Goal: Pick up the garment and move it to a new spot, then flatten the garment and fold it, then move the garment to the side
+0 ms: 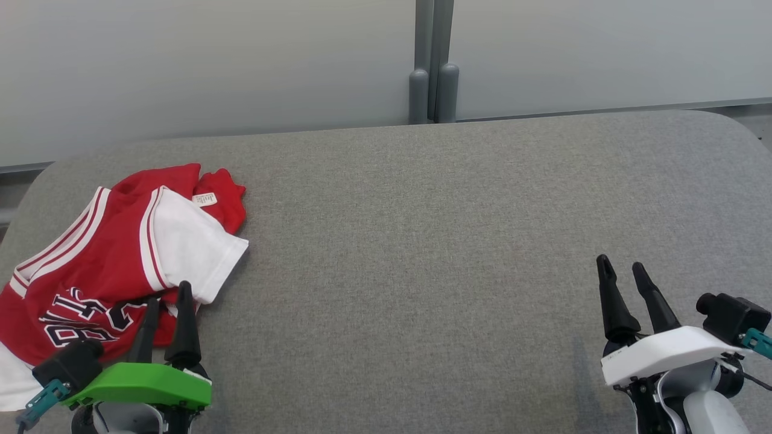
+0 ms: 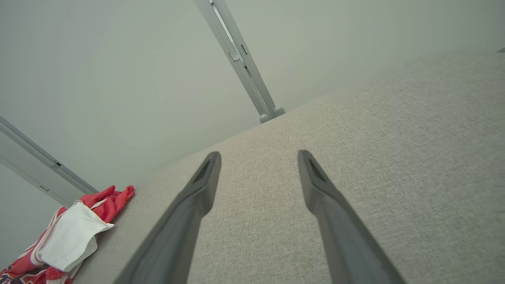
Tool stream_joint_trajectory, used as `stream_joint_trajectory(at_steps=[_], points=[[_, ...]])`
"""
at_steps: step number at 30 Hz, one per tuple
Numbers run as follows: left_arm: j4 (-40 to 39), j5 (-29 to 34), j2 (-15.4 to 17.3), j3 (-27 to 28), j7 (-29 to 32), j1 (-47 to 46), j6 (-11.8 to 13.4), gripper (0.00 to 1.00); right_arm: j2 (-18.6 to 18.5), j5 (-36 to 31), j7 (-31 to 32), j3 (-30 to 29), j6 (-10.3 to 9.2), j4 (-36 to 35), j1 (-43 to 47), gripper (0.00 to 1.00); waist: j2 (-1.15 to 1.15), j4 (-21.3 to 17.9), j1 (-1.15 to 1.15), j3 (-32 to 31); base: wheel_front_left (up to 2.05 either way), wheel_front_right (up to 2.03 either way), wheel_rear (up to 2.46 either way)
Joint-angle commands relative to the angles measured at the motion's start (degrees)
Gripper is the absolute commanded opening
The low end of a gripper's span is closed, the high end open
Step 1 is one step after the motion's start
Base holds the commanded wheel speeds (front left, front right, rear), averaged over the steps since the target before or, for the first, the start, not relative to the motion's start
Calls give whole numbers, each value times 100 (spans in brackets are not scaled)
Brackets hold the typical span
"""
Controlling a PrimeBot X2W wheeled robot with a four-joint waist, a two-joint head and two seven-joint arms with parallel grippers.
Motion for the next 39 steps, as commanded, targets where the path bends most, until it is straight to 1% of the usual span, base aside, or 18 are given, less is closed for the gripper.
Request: stream_joint_trajectory(at_steps=[1,10,11,12,22,39], points=[[-43,217,66,6,-62,-4,-23,100,-39,-232,-75,11,3,-66,-9,100,15,1,0,0,0,0,0],[-16,888,107,-1,-213,14,-45,100,-25,-955,-224,20,3,-100,16,100,18,9,0,10,0,0,0],[-16,888,107,-1,-213,14,-45,100,-25,-955,-224,20,3,-100,16,100,18,9,0,10,0,0,0],[-14,1031,114,-1,-240,21,-45,100,-18,-1112,-262,22,3,-110,27,100,19,9,0,11,0,0,0],[-18,1615,150,-36,-376,40,-60,100,-5,-1749,-400,37,4,-136,57,100,21,8,0,3,0,0,0],[10,2451,244,-255,-600,92,-133,100,34,-2611,-625,-103,4,-80,184,100,26,-1,0,-3,0,0,0]])
